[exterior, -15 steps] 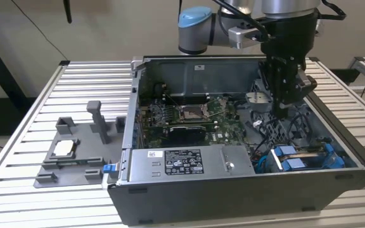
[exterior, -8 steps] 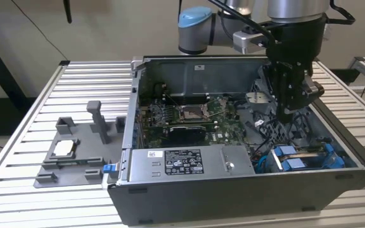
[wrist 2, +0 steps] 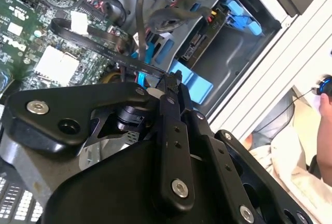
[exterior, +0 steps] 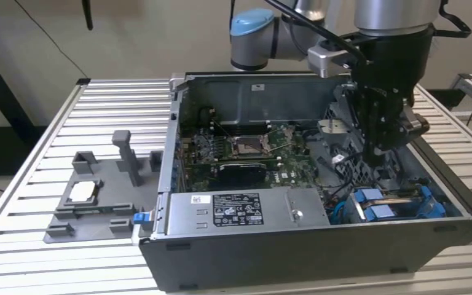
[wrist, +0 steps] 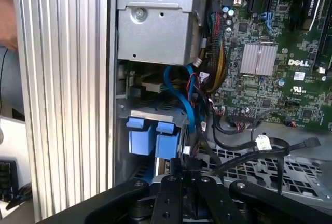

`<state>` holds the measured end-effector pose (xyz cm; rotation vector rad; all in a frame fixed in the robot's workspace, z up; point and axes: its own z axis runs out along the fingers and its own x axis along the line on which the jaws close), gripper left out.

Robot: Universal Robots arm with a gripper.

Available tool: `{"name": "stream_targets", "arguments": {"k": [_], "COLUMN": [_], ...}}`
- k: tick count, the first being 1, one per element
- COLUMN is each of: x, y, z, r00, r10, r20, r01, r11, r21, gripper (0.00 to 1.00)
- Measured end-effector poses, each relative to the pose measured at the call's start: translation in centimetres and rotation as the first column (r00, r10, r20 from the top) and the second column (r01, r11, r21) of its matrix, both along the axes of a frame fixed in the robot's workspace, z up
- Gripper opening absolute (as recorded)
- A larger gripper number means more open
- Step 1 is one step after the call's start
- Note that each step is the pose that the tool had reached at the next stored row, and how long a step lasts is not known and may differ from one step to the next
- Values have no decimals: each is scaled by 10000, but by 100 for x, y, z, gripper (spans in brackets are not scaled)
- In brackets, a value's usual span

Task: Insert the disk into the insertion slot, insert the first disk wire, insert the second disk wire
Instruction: 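Insert the second disk wire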

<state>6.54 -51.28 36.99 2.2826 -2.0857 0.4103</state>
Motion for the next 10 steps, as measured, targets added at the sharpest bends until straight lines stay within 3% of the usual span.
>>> {"name": "stream_targets", "arguments": {"k": [6, 8, 10], "x": [21, 34, 38], "y": [-131, -202, -221], "z": [-2, -3, -3], "r00": [10000, 10000, 10000], "r10": [-1, 0, 0], "r20": [-21, -31, -33], "r01": [1, 0, 1], "r11": [10000, 10000, 10000], "r21": [62, 81, 83], "gripper": [16, 16, 16]}}
